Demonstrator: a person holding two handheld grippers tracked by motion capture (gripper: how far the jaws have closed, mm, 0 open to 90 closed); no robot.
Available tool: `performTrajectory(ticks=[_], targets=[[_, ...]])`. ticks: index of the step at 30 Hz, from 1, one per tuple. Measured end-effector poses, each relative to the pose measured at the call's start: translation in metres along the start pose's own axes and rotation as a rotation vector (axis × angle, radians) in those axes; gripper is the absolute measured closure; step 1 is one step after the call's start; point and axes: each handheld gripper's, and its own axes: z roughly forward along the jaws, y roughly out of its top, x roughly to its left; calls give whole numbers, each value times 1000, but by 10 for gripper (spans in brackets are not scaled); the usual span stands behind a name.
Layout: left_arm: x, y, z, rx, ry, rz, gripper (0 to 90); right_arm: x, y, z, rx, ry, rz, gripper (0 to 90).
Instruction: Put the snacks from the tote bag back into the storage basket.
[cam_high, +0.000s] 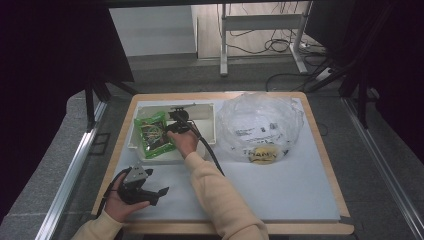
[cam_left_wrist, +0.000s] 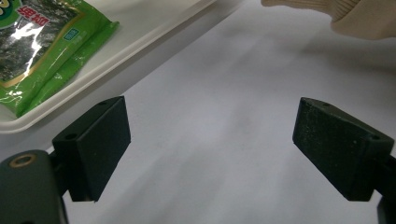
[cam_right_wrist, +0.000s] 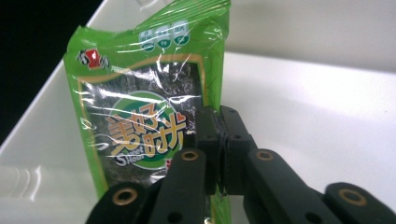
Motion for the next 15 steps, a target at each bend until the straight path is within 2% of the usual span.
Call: performTrajectory(ticks=[4, 6, 9, 15], targets=[[0, 0, 0, 0, 0, 0, 114, 2, -1, -1, 26, -16, -27, 792], [0, 0, 0, -1, 0, 0, 114, 2, -1, -1, 35, -13, -30, 729], [0, 0, 0, -1, 1, -1, 114, 3, -2, 0, 54, -23, -53, 691], [0, 0, 0, -1, 2, -1, 114, 0, -4, -1, 73, -21, -56, 659]])
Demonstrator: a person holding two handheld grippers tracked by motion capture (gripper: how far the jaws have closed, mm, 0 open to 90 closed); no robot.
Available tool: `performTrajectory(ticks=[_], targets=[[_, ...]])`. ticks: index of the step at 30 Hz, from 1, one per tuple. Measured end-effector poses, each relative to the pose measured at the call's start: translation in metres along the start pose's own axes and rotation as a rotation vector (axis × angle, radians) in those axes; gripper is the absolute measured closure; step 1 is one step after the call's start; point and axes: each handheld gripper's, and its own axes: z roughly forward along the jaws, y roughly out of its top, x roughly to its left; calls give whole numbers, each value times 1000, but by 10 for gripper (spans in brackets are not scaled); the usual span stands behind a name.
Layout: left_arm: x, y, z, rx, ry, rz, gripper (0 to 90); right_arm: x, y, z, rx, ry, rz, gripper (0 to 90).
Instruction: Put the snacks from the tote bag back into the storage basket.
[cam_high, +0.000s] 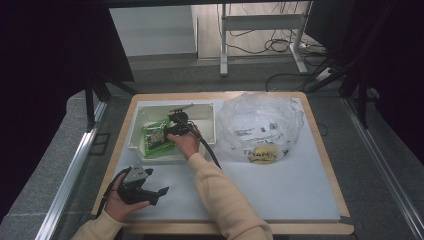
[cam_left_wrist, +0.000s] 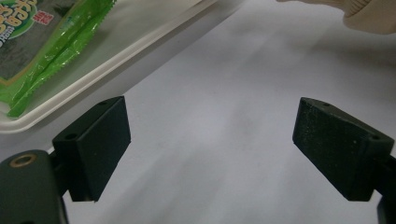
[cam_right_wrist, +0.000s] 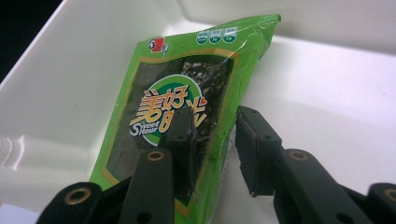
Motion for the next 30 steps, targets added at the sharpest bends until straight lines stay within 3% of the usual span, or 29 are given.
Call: performTrajectory(ticks=[5, 16, 25, 30], targets=[[0, 0, 0, -1, 0, -1, 114, -1, 1, -3, 3, 2, -4, 605], [0, 0, -1, -11, 4, 0, 114, 5, 1, -24, -24, 23, -89, 517], [0, 0, -3, -28, 15, 0, 116, 4, -7, -67, -98, 78, -180, 474], [-1, 0, -2, -22, 18, 1, 117, -7, -19, -97, -140, 66, -234, 464]])
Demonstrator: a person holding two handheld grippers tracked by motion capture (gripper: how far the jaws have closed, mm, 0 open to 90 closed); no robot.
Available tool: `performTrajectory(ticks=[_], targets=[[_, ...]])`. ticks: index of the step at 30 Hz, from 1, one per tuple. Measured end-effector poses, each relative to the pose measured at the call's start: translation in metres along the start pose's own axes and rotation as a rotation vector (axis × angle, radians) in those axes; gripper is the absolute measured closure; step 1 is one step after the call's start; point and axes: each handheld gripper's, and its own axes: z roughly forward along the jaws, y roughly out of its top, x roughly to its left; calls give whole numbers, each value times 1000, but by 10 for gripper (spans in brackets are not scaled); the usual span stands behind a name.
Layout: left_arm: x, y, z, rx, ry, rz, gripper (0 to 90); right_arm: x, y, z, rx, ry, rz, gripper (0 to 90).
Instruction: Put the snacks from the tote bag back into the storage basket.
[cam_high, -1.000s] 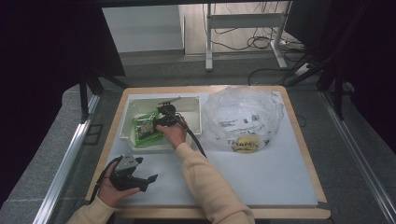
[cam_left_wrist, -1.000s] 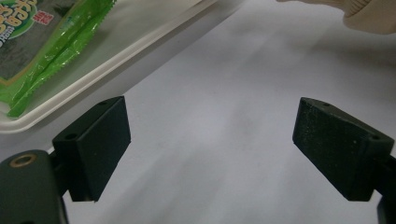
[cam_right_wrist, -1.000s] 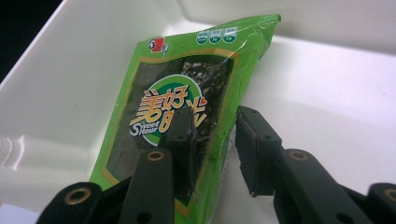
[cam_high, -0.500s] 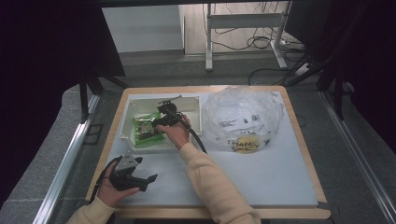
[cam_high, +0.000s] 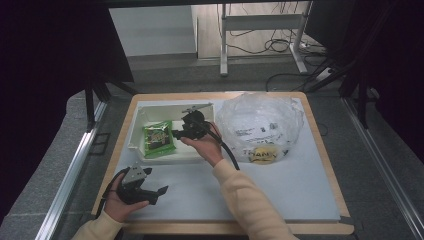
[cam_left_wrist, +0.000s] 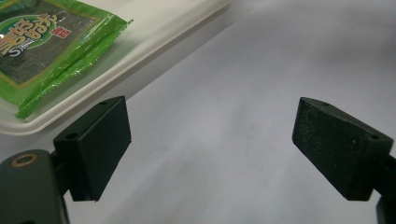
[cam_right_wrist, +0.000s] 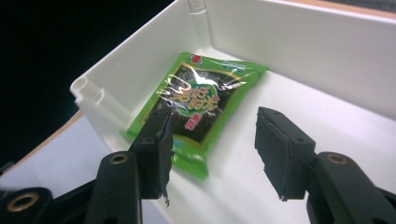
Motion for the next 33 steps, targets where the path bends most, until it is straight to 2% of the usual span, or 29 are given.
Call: performTrajectory(ticks=[8, 15, 17, 24, 33], targets=[[2, 0, 1, 7, 13, -3, 117, -13, -23, -48, -38, -12, -49, 459], [5, -2, 1, -11, 22, -48, 119, -22, -50, -90, -68, -13, -76, 459], [5, -2, 1, -13, 29, -52, 120, -26, -60, -100, -78, -11, -77, 455], [5, -2, 2, -19, 52, -68, 122, -42, -93, -138, -105, -49, -72, 455], [5, -2, 4, -19, 74, -76, 125, -59, -137, -165, -99, -70, -51, 456]])
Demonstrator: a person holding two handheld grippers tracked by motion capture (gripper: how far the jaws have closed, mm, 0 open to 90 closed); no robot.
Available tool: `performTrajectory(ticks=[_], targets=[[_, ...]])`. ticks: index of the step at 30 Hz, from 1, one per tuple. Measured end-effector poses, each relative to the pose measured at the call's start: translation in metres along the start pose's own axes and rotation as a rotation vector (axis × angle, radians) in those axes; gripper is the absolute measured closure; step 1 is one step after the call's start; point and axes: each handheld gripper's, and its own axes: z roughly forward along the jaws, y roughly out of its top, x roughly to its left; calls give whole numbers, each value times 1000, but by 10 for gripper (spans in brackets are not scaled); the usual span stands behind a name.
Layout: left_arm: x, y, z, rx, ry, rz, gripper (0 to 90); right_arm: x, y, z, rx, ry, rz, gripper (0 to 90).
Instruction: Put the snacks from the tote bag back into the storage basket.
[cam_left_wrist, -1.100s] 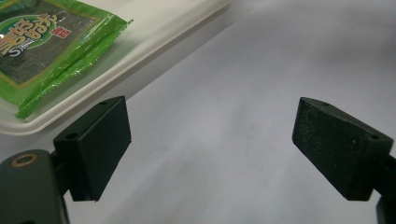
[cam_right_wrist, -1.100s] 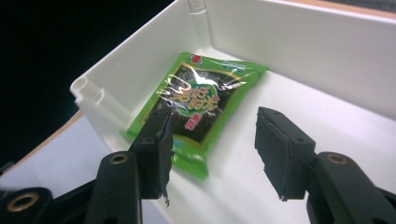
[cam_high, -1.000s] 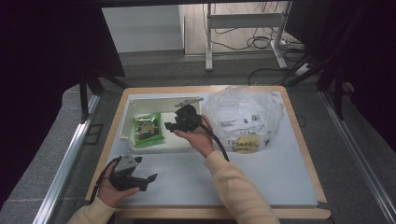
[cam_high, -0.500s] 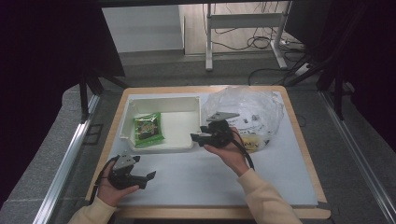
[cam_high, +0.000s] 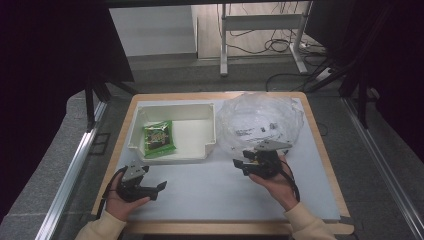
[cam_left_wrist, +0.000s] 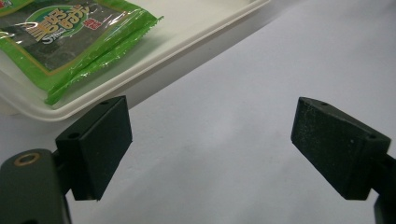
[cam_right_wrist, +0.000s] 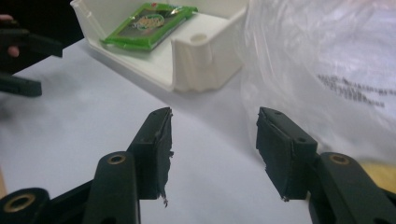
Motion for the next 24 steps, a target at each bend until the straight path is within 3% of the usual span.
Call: performTrajectory(ticks=[8, 24], targets=[[0, -1, 0, 3, -5, 8, 127, -2, -26, -5, 17, 2, 32, 456], [1, -2, -1, 5, -19, 7, 131, -9, -30, 0, 31, -8, 53, 453]])
